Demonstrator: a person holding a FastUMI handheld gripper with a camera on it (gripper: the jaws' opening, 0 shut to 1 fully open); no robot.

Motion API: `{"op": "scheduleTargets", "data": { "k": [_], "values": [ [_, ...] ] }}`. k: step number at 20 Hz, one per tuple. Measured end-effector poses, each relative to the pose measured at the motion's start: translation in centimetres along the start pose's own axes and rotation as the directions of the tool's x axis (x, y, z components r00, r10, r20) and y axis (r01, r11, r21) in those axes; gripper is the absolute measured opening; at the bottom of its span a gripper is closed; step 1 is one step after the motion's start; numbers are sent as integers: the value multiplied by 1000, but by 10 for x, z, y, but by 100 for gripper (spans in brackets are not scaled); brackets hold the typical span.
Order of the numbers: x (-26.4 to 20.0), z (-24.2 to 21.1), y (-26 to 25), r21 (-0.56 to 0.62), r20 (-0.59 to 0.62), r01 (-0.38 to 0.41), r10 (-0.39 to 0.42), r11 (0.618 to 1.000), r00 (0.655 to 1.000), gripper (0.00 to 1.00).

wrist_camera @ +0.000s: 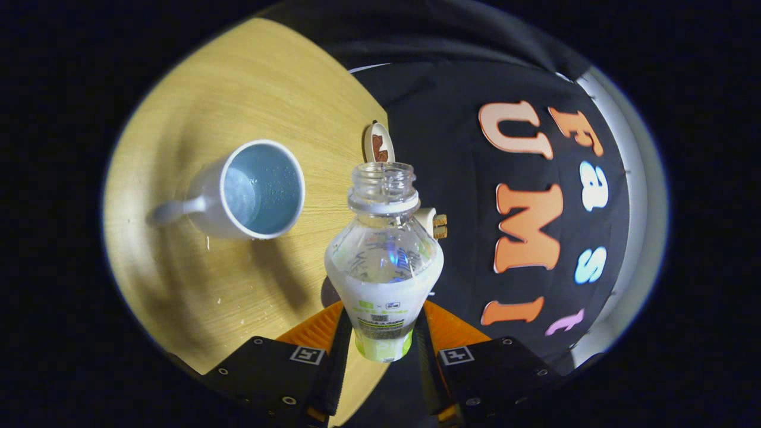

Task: Take the bottle from table, then pour the juice into the cup, finally place the bottle on the coaster

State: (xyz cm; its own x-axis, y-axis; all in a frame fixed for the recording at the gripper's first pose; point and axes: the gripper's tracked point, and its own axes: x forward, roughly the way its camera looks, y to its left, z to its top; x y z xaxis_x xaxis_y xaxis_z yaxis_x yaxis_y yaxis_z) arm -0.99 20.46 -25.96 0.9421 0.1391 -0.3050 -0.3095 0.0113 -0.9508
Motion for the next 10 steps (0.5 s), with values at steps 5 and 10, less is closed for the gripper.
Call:
{"op": "scheduleTargets", "data": {
  "k": [5,10],
  "values": [
    [-18,-22,-3,315,13,-51,49,948,999,56],
    [-14,-70,-13,551,-19,-71,98,831,995,56]
  ]
}}
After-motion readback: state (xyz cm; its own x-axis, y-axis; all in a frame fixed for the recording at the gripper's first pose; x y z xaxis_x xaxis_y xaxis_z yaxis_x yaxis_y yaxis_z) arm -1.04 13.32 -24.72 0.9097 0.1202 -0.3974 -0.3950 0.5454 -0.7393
